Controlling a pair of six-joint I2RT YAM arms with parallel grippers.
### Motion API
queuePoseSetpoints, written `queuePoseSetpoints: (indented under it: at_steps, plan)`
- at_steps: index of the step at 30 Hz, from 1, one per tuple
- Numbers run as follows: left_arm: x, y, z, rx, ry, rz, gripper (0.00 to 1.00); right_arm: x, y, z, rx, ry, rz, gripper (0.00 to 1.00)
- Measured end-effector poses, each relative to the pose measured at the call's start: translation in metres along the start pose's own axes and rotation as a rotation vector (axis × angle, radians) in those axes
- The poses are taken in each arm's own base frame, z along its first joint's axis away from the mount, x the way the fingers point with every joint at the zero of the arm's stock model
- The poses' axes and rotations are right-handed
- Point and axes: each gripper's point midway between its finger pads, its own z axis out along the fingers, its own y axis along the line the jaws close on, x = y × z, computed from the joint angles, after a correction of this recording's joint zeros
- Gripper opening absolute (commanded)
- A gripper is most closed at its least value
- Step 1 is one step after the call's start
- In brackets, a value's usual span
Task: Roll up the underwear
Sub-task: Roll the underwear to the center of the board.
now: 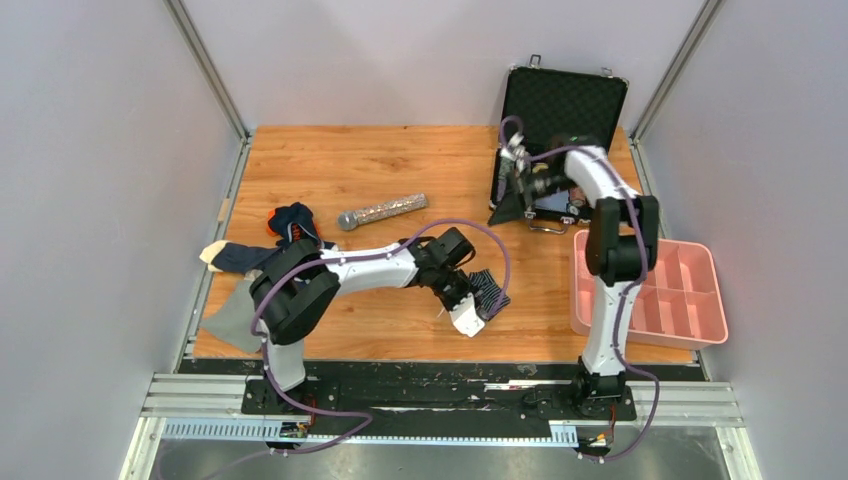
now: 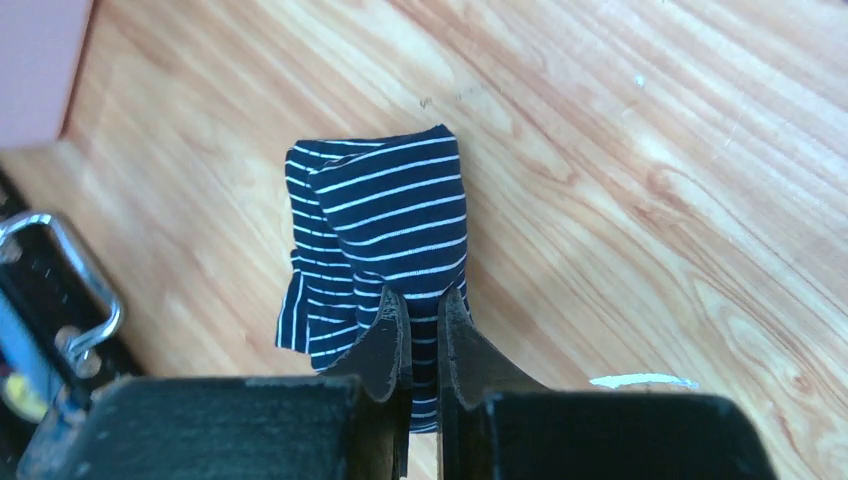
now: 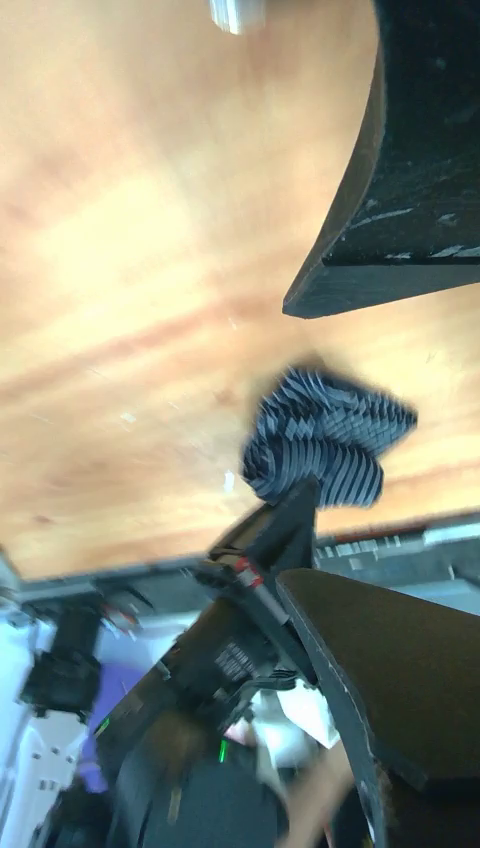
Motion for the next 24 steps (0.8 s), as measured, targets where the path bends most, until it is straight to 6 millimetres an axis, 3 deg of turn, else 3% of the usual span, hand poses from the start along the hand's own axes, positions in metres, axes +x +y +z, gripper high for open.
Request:
queuePoseSetpoints:
  at_steps: [1,3,5,7,8,10,13,16,19,24]
  plan:
    - [-0.004,-0.001,0.000,0.047,-0.021,0.002,0.00,-0.030,0.007,-0.024,0.048,-0.061,-0.112,1.00]
    - [-0.011,0.001,0.003,0.142,-0.057,-0.020,0.00,-0.067,0.026,-0.069,0.132,-0.161,-0.267,1.00]
    - [-0.015,0.006,0.007,0.232,-0.091,-0.059,0.00,-0.091,0.052,-0.121,0.244,-0.274,-0.399,1.00]
    - [-0.017,0.006,0.009,0.303,-0.121,-0.106,0.00,-0.095,0.078,-0.162,0.370,-0.375,-0.491,1.00]
    - [-0.018,0.005,0.009,0.338,-0.137,-0.129,0.00,-0.088,0.088,-0.185,0.480,-0.436,-0.551,1.00]
    - [-0.020,0.004,0.008,0.380,-0.162,-0.162,0.00,-0.064,0.106,-0.208,0.694,-0.514,-0.648,1.00]
    - [-0.026,-0.002,0.007,0.447,-0.206,-0.211,0.00,-0.036,0.141,-0.204,0.893,-0.599,-0.848,0.97]
    - [-0.035,-0.011,0.005,0.512,-0.248,-0.257,0.00,-0.011,0.167,-0.184,0.916,-0.618,-0.958,0.87]
    - [-0.043,-0.025,0.001,0.579,-0.280,-0.319,0.00,0.011,0.180,-0.172,0.912,-0.589,-0.990,0.85]
    - [-0.050,-0.045,-0.009,0.658,-0.293,-0.469,0.00,0.062,0.183,-0.138,0.889,-0.499,-1.053,0.83]
